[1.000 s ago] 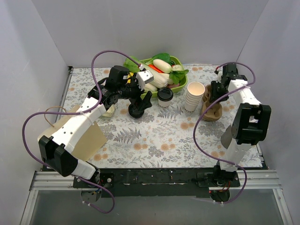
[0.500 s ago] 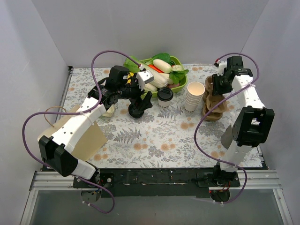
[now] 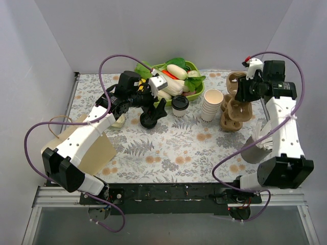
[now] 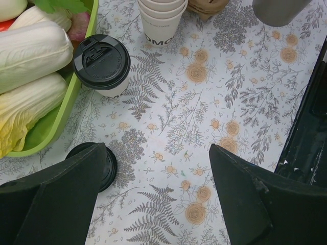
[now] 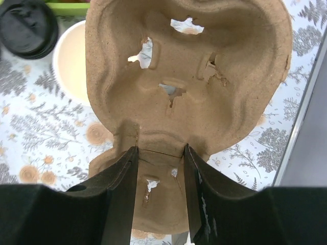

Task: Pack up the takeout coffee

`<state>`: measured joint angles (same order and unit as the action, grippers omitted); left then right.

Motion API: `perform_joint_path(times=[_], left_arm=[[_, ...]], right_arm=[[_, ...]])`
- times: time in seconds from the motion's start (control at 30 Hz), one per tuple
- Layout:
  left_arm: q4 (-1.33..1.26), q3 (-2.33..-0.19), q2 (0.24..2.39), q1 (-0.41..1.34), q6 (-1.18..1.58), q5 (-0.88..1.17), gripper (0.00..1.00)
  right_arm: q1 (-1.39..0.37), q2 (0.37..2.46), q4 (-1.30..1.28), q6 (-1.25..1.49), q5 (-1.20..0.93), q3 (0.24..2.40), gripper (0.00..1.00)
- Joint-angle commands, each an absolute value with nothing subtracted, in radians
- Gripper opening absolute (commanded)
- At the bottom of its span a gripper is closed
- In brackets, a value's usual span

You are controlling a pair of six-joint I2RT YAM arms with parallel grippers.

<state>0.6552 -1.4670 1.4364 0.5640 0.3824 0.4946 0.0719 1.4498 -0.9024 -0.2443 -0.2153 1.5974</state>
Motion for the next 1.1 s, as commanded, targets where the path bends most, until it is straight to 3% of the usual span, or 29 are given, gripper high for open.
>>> perform_joint_path(times=[0.0,0.23,0.47,0.87,1.0,1.03,1.07], left_arm=[[0.629,-1.5,1.431,0.557,0.394,0.509,0.83],[0.624,-1.499,1.44,0.558,0.396,0.511,0.83],[0.624,-1.497,1.447,0.557,0.388,0.489,0.83],[0.673,-1.5,1.41,0.558,0.331,0.451,0.83],[0.683,-1.509,1.41,0.558,0.322,0.462,0.83],[0.687,-1.531,1.413,0.558,0.322,0.466,0.83],[0.687,-1.545,1.417,0.558,0.322,0.472,0.83]], right_arm=[[0.074,1.283,-0.888,-0.331,-0.372,1.522,0.09],[-0.043,1.068,-0.925,-0.664,-0.604,1.372,0.07],[-0.372,0.996,-1.065,-0.98,-0.513,1.154,0.08],[-0.442,1.031,-0.98,-1.233,-0.298,0.764,0.13],[-0.443,1.049,-0.962,-1.255,-0.27,0.721,0.27],[-0.443,1.054,-0.962,-1.25,-0.27,0.724,0.4],[-0.443,1.058,-0.963,-1.246,-0.275,0.741,0.45]])
